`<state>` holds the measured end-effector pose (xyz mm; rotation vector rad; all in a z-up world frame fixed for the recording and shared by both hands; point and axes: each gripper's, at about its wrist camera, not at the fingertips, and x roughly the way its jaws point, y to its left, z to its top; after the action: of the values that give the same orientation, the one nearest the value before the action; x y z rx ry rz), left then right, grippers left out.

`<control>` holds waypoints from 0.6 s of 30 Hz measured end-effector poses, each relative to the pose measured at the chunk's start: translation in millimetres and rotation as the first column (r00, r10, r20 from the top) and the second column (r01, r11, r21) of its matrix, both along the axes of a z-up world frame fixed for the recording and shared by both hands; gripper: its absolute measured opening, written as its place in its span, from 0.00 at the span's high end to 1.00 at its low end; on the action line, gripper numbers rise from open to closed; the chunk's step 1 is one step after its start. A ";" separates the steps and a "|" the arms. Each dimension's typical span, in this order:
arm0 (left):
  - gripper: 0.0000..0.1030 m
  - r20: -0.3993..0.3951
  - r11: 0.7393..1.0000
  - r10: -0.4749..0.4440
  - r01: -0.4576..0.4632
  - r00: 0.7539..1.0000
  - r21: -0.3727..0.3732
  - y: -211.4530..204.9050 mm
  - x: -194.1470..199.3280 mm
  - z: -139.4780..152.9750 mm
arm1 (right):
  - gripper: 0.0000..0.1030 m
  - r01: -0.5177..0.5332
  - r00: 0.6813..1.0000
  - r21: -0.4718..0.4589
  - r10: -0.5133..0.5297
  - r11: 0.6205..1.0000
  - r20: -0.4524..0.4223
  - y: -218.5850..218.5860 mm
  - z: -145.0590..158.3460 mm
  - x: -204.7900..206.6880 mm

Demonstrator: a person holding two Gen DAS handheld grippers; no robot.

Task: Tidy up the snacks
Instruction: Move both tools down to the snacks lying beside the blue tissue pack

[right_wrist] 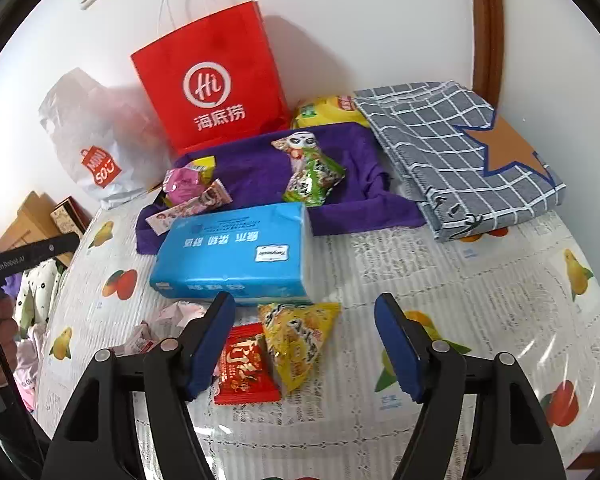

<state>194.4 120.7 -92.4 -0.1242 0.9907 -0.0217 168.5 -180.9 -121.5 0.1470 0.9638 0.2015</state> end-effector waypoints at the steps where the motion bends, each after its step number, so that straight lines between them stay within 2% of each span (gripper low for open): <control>1: 0.47 -0.005 1.000 0.004 -0.004 1.000 -0.001 1.7 -2.3 -3.5 | 0.30 -0.007 1.000 0.002 0.007 1.000 -0.004 3.1 -4.4 0.7; 7: 0.47 -0.035 1.000 0.017 -0.017 0.999 -0.009 7.3 -20.4 -22.7 | 0.30 -0.052 0.998 -0.032 0.051 0.998 -0.036 19.1 -34.0 5.5; 11: 0.47 -0.086 0.999 0.005 -0.010 0.996 -0.052 5.8 -32.5 -41.7 | 0.30 -0.085 0.995 -0.063 0.081 0.994 -0.064 27.8 -56.0 10.1; 13: 0.47 -0.114 0.997 0.002 -0.011 0.994 -0.079 3.0 -41.4 -53.1 | 0.34 -0.080 0.996 -0.090 0.075 0.993 -0.056 29.7 -63.1 10.5; 15: 0.47 -0.126 0.995 -0.003 -0.010 0.992 -0.103 1.0 -49.9 -60.2 | 0.45 -0.097 0.995 -0.088 0.093 0.991 -0.045 31.1 -68.7 10.8; 18: 0.47 -0.095 0.987 -0.005 -0.010 0.995 -0.158 -0.1 -62.4 -62.0 | 0.54 -0.087 0.996 -0.071 0.086 0.994 -0.021 26.2 -67.4 9.3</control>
<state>132.0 120.6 -154.4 -0.2742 1.0841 -0.0926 177.8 -154.6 -188.8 0.0413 0.9951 0.2453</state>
